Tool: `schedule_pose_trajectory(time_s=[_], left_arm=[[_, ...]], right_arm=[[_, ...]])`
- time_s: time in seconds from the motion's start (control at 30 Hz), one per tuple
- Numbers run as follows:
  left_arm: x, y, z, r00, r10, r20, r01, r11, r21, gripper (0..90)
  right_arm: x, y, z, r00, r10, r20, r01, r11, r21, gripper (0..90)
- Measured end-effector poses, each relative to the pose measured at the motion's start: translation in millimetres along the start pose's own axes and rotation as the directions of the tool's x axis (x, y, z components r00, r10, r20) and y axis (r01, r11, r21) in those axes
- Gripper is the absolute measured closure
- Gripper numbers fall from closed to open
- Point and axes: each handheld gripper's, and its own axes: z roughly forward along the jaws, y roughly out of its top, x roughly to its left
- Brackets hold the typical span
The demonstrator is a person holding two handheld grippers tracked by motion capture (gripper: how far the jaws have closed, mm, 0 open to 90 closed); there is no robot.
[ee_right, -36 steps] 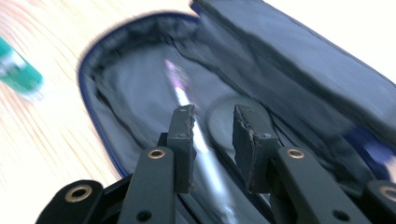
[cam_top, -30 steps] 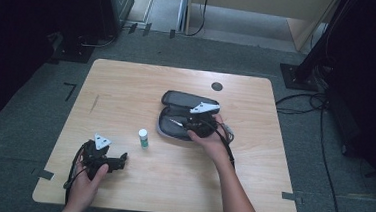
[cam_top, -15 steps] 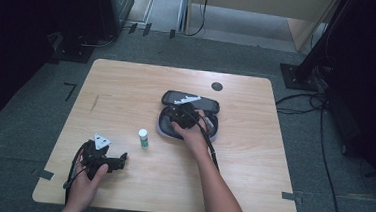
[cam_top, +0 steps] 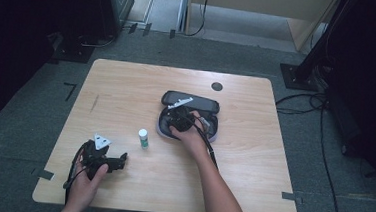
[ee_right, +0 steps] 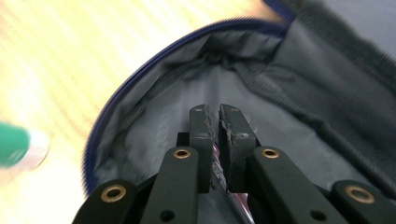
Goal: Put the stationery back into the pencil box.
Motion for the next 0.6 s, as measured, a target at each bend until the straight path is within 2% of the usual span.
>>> schedule_pose_trajectory(time_s=[0.1, 0.23, 0.3, 0.5, 0.6], left_arm=[[0.0, 0.0, 0.0, 1.0, 0.0, 0.0, 0.0, 1.0, 0.0, 0.0], [-0.4, 0.1, 0.1, 1.0, 0.001, -0.003, -0.001, 1.0, 0.001, 0.0], [-0.3, 0.1, 0.1, 1.0, 0.001, -0.003, -0.001, 1.0, 0.001, 0.0], [-0.4, 0.1, 0.1, 1.0, 0.001, -0.003, -0.001, 1.0, 0.001, 0.0], [-0.4, 0.1, 0.1, 1.0, 0.002, -0.003, -0.002, 1.0, 0.002, 0.0]], right_arm=[[0.8, -4.1, -8.8, 0.9994, -0.024, -0.027, 0.024, 0.999, 0.024, 84.5], [-0.7, -8.9, -15.3, 0.9993, -0.026, -0.025, 0.027, 0.999, 0.021, 84.7], [-3.6, -12.4, -22.7, 0.9989, -0.02, -0.043, 0.019, 1.0, -0.011, 84.8], [-5.3, -15.1, -35.0, 0.9991, -0.005, -0.042, 0.003, 0.999, -0.05, 85.1], [-6.7, -15.7, -38.8, 0.9988, 0.018, -0.046, -0.021, 0.997, -0.078, 82.6]])
